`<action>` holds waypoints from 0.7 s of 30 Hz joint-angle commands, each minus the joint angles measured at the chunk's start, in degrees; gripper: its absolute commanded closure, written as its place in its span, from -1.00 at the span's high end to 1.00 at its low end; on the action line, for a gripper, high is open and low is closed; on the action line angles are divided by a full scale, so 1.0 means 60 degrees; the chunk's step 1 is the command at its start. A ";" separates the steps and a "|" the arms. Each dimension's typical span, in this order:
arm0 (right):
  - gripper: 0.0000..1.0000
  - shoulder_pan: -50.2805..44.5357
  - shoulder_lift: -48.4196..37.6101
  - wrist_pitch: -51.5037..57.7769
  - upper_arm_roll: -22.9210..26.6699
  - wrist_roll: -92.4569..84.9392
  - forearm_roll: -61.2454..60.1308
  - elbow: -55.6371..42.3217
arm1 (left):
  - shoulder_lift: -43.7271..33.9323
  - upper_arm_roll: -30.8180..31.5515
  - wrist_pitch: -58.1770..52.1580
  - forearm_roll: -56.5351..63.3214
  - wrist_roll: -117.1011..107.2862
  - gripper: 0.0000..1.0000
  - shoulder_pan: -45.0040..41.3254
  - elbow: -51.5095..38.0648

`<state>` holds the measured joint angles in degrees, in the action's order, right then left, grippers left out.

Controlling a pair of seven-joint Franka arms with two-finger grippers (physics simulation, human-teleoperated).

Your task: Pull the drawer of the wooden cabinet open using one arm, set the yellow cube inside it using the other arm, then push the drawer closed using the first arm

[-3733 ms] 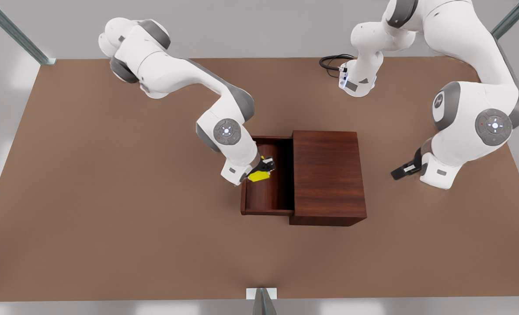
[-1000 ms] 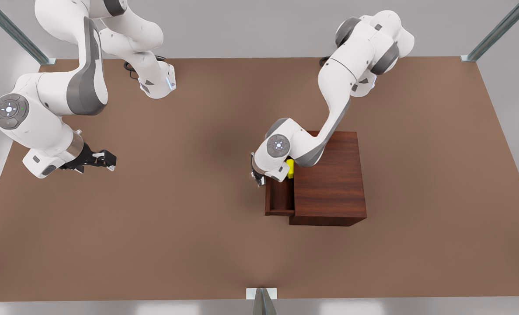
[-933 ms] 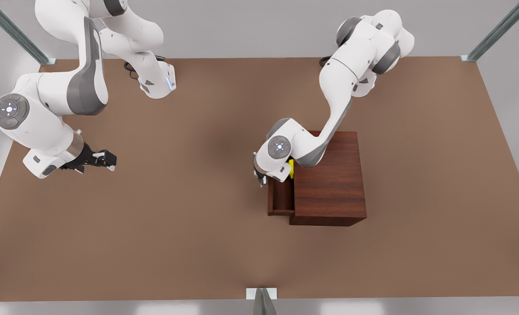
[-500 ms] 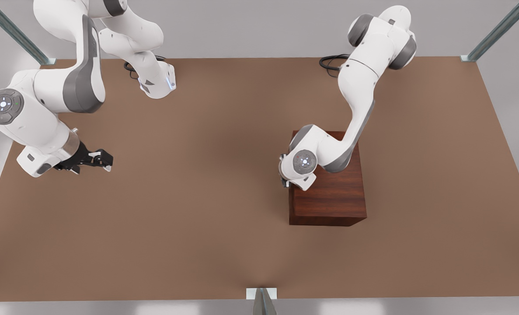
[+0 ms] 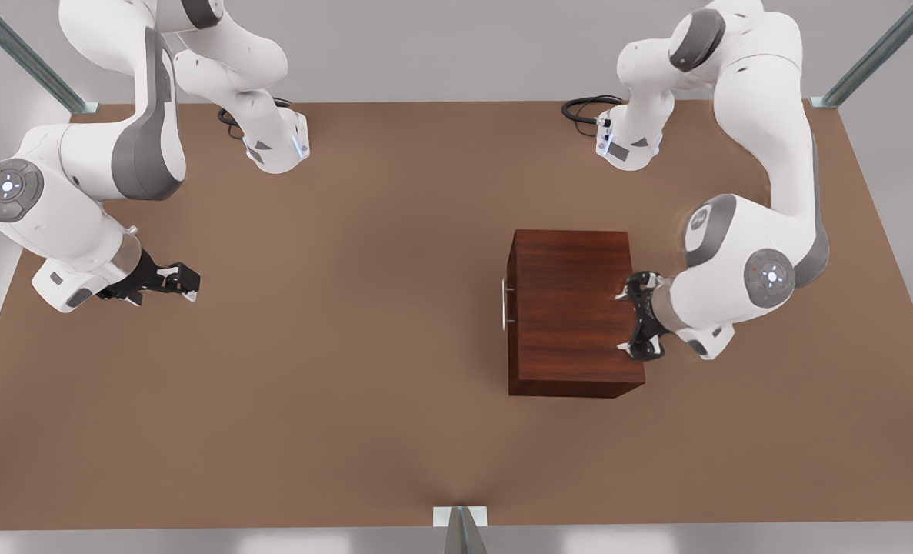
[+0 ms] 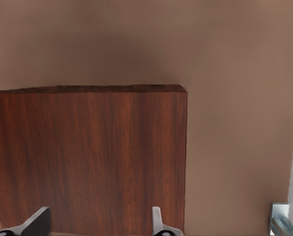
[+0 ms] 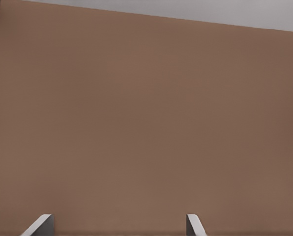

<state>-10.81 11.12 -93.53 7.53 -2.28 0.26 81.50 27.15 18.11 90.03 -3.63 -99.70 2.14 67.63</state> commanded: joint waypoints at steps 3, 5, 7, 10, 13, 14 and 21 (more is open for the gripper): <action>1.00 -0.0001 -0.0007 0.0017 0.0004 -0.0089 -0.0015 0.0010 | -0.2133 -0.1679 -0.2203 0.1089 1.6894 1.00 -0.0337 0.0736; 1.00 -0.0001 -0.0022 0.0017 0.0004 -0.0104 -0.0015 0.0010 | -0.2679 -0.1993 -0.2232 0.1103 1.6836 1.00 -0.0635 0.0856; 1.00 0.0014 -0.0022 0.0017 0.0004 -0.0104 -0.0015 0.0010 | -0.2913 -0.2067 -0.2203 0.1103 1.6763 1.00 -0.0635 0.0856; 1.00 0.0014 -0.0022 0.0017 0.0004 -0.0104 -0.0029 0.0010 | -0.2825 -0.2067 -0.1984 0.1001 1.6821 1.00 -0.0664 0.0886; 1.00 -0.0001 -0.0022 0.0032 0.0004 -0.0104 -0.0029 0.0010 | -0.2576 -0.2037 -0.1558 0.1015 1.6792 1.00 -0.0796 0.0871; 1.00 -0.0001 -0.0022 0.0032 0.0004 -0.0104 -0.0029 0.0010 | -0.2504 -0.2037 -0.1558 0.1030 1.6792 1.00 -0.0854 0.0886; 1.00 -0.0001 -0.0007 0.0032 0.0004 -0.0104 -0.0029 0.0010 | -0.2430 -0.2037 -0.1558 0.0781 1.6851 1.00 -0.0855 0.0856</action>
<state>-10.81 11.12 -93.38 7.53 -2.69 0.13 81.59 12.63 5.87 80.53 1.25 -30.21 -2.95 72.80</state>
